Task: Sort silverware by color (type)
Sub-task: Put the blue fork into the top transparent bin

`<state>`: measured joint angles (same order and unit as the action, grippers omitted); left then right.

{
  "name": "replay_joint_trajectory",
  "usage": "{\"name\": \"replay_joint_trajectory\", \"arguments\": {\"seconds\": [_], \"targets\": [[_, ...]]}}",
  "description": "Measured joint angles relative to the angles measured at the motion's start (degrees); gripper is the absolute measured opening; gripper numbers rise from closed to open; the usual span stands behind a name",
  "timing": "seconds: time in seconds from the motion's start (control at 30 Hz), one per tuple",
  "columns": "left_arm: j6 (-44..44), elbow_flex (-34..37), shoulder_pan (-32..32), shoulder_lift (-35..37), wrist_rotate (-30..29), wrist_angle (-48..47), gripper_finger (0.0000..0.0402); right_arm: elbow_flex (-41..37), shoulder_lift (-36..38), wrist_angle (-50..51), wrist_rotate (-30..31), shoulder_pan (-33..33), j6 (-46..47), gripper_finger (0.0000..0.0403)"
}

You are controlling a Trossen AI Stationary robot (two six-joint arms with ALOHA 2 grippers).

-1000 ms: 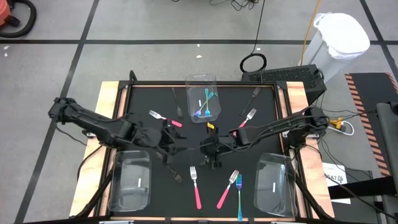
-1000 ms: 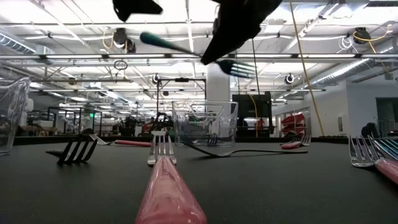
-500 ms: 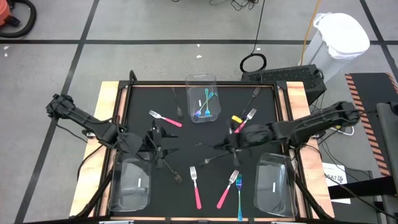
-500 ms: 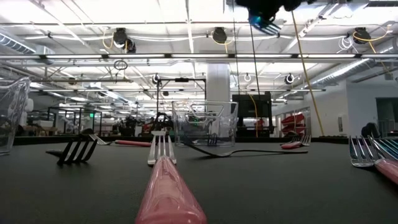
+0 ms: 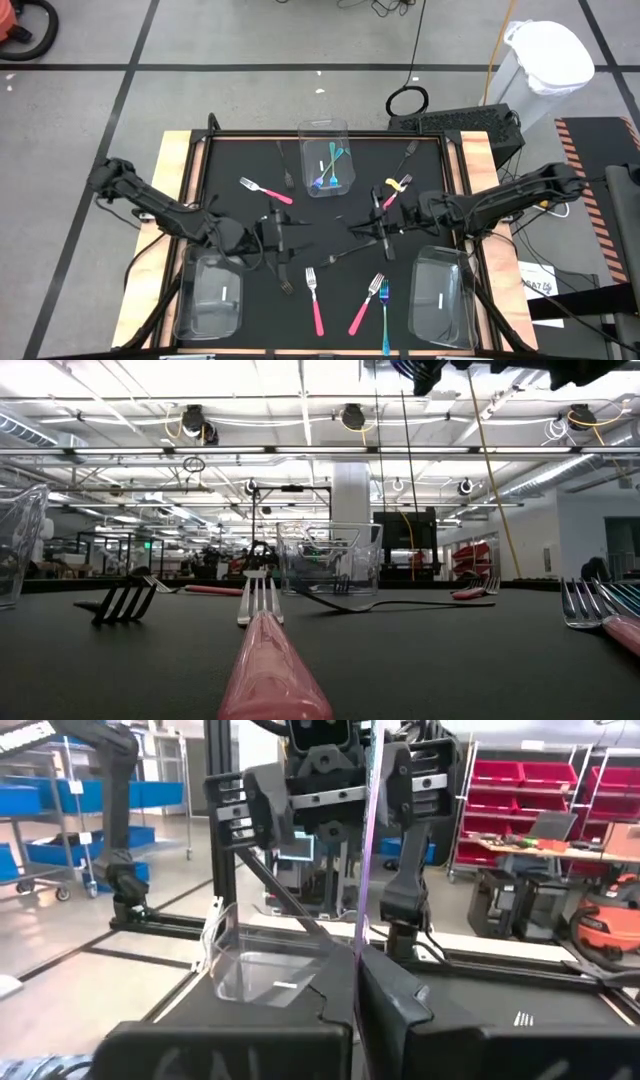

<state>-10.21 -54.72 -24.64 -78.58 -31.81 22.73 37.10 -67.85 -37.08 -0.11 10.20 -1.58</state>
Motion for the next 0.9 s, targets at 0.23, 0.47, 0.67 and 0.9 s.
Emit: {"name": "replay_joint_trajectory", "arguments": {"seconds": [0.23, 0.47, 0.67, 0.9], "targets": [[0.02, 0.02, 1.61, -2.25, -0.38, 4.88, 0.0226, 0.0, -4.81, -7.51, 0.14, -0.09, -0.94, 0.0004], [2.59, 0.02, 2.27, -2.26, 1.85, 5.82, 0.0226, 0.02, -6.72, -10.37, 0.1, -0.09, -2.8, 0.0004], [0.4, 0.04, 2.78, -3.04, 3.58, 9.32, 0.0226, 0.02, -7.2, -11.96, 0.06, -0.09, -3.3, 0.0004], [0.35, 0.04, 4.35, -6.0, 9.34, 17.16, 0.0226, 0.02, -7.2, -11.49, 0.05, -0.09, -4.07, 0.0004]]}}
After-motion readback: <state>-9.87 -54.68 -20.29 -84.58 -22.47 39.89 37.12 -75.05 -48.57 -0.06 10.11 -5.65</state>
